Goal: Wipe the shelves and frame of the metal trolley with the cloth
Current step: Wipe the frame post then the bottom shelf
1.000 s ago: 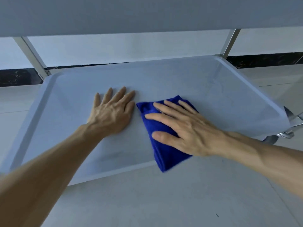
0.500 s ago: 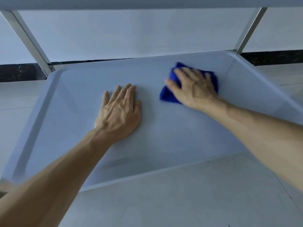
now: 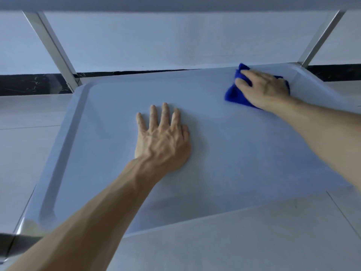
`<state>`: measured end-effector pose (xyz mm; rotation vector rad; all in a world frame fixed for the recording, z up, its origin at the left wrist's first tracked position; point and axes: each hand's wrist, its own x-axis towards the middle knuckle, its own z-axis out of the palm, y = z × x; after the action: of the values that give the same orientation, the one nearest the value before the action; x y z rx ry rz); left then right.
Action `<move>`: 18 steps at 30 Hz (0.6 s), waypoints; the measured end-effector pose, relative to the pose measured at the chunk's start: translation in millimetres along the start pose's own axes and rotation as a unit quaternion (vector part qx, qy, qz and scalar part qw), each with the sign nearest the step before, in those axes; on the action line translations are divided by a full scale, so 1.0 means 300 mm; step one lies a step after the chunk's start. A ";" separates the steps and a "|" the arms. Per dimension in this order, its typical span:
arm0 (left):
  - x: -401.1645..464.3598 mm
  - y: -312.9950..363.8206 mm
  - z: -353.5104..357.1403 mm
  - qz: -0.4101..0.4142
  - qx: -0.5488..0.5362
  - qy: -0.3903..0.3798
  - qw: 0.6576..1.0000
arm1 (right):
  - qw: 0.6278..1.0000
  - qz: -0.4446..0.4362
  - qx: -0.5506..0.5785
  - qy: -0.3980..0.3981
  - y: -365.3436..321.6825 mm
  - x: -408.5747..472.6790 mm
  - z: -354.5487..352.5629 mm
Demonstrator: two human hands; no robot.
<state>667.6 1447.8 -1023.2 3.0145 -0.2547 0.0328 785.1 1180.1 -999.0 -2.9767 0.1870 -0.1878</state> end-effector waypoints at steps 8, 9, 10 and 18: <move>-0.017 -0.024 -0.012 0.011 0.018 0.002 1.000 | 0.959 -0.278 0.037 -0.036 -0.323 -0.109 0.066; -0.023 -0.028 -0.018 0.014 0.022 0.001 1.000 | 0.947 -0.314 0.052 -0.041 -0.314 -0.143 0.060; -0.032 -0.031 -0.023 0.016 0.025 -0.001 1.000 | 0.938 -0.337 0.063 -0.044 -0.302 -0.171 0.054; -0.046 -0.037 -0.021 0.012 0.012 0.011 1.000 | 0.952 -0.291 0.050 -0.079 -0.439 -0.067 0.008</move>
<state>655.8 1461.7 -1018.5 3.0337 -0.2914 0.0705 780.8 1312.1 -982.8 -2.8365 -0.7027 -0.0186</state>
